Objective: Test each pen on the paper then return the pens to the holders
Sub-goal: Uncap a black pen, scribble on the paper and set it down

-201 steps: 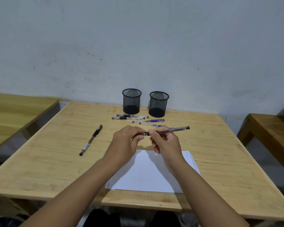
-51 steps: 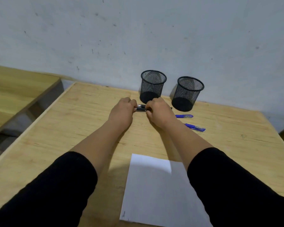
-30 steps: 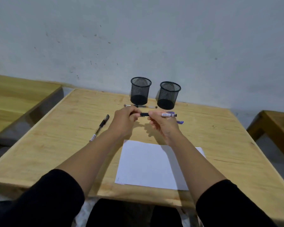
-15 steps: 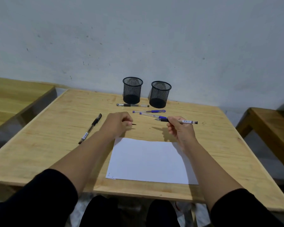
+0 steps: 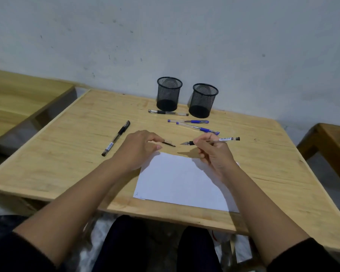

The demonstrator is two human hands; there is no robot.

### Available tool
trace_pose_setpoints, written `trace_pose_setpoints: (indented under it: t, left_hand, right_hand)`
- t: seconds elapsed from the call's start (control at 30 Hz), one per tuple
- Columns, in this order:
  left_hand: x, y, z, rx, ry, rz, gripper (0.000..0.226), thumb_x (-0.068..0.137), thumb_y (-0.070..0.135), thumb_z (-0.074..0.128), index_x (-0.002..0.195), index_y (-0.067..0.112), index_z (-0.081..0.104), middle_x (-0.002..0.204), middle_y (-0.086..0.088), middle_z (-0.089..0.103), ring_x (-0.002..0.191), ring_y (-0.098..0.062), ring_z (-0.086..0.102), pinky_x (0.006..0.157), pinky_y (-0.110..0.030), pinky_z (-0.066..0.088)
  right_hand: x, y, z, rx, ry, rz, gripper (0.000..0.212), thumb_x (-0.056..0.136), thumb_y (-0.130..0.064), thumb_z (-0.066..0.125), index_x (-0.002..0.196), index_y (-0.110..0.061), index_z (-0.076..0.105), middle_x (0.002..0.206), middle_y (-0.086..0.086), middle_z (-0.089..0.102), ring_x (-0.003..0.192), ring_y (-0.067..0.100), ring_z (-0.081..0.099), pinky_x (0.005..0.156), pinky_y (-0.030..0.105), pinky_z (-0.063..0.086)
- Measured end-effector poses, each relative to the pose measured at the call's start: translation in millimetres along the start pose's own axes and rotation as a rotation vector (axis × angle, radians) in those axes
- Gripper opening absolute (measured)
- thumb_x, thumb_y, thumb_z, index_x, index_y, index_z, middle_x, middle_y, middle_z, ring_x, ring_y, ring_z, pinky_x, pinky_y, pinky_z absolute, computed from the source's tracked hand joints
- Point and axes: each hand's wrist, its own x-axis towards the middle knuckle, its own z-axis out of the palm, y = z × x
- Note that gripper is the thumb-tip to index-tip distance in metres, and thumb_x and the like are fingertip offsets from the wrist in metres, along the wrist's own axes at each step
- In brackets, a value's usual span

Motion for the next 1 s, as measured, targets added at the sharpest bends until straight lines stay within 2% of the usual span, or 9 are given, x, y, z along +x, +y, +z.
trace_pose_setpoints:
  t: [0.1,0.2,0.33,0.53,0.63,0.77,0.87,0.93,1.0]
  left_hand:
    - [-37,-11,-10,0.060,0.025,0.003,0.021,0.086,0.028,0.060,0.106,0.025,0.067,0.112,0.007,0.062,0.108,-0.009,0.051,0.084,-0.014,0.025]
    - [-61,-24,-11,0.107,0.017,0.039,0.023,0.085,0.030,0.062,0.106,0.025,0.067,0.112,0.007,0.065,0.106,-0.011,0.055,0.085,-0.019,0.034]
    - [-75,-41,-4,0.145,0.034,0.075,0.027,0.084,0.028,0.064,0.110,0.022,0.066,0.112,0.002,0.067,0.108,-0.015,0.057,0.086,-0.018,0.034]
    - [-74,-49,-1,0.118,0.065,0.094,0.028,0.081,0.030,0.066,0.108,0.023,0.067,0.111,0.004,0.069,0.109,-0.012,0.057,0.089,-0.012,0.033]
    - [-73,-51,0,0.125,0.066,0.106,0.029,0.081,0.031,0.066,0.109,0.023,0.067,0.112,0.004,0.068,0.110,-0.012,0.057,0.090,-0.013,0.033]
    - [-73,-52,0,0.119,0.076,0.113,0.029,0.081,0.031,0.066,0.110,0.023,0.066,0.112,0.004,0.068,0.110,-0.011,0.056,0.089,-0.016,0.034]
    - [-73,-54,2,0.094,0.077,0.111,0.029,0.081,0.031,0.067,0.109,0.023,0.067,0.111,0.005,0.069,0.111,-0.011,0.056,0.093,-0.019,0.037]
    - [-73,-55,2,0.083,0.081,0.112,0.029,0.080,0.031,0.067,0.109,0.023,0.067,0.111,0.005,0.069,0.110,-0.011,0.056,0.093,-0.018,0.037]
    - [-73,-56,2,0.083,0.082,0.115,0.030,0.080,0.030,0.067,0.109,0.023,0.067,0.111,0.004,0.069,0.110,-0.011,0.056,0.092,-0.017,0.036]
  right_hand:
    - [-13,4,20,-0.039,-0.147,0.009,0.009,0.090,-0.010,0.057,0.082,-0.012,0.060,0.051,-0.001,0.056,0.040,0.008,0.042,0.035,0.015,0.031]
    - [-26,13,41,-0.040,-0.309,0.037,0.012,0.093,-0.009,0.051,0.089,-0.004,0.061,0.059,0.006,0.062,0.042,0.010,0.050,0.033,0.017,0.033]
    - [-36,28,56,-0.058,-0.422,0.116,0.010,0.092,-0.006,0.052,0.089,-0.002,0.061,0.066,0.015,0.063,0.045,0.016,0.052,0.033,0.019,0.035]
    - [-36,34,59,-0.208,-0.432,0.076,0.003,0.088,-0.004,0.059,0.088,-0.001,0.060,0.066,0.021,0.055,0.046,0.018,0.042,0.048,0.028,0.032]
    - [-37,32,62,-0.307,-0.425,0.029,0.006,0.087,-0.005,0.061,0.089,0.000,0.064,0.067,0.021,0.056,0.048,0.018,0.043,0.045,0.022,0.034]
    - [-38,31,71,-0.432,-0.410,-0.085,0.009,0.086,-0.002,0.060,0.084,0.002,0.068,0.065,0.012,0.060,0.052,0.006,0.047,0.048,0.012,0.038]
    - [-41,39,75,-0.543,-0.423,-0.157,0.012,0.086,-0.005,0.058,0.080,0.000,0.066,0.076,0.025,0.064,0.060,0.017,0.047,0.053,0.022,0.036]
    - [-41,44,76,-0.618,-0.417,-0.196,0.012,0.086,-0.007,0.056,0.079,-0.002,0.065,0.079,0.028,0.063,0.063,0.023,0.047,0.055,0.024,0.034]
    - [-41,45,76,-0.635,-0.409,-0.215,0.012,0.086,-0.006,0.055,0.079,-0.002,0.064,0.078,0.027,0.064,0.063,0.020,0.048,0.055,0.023,0.036]
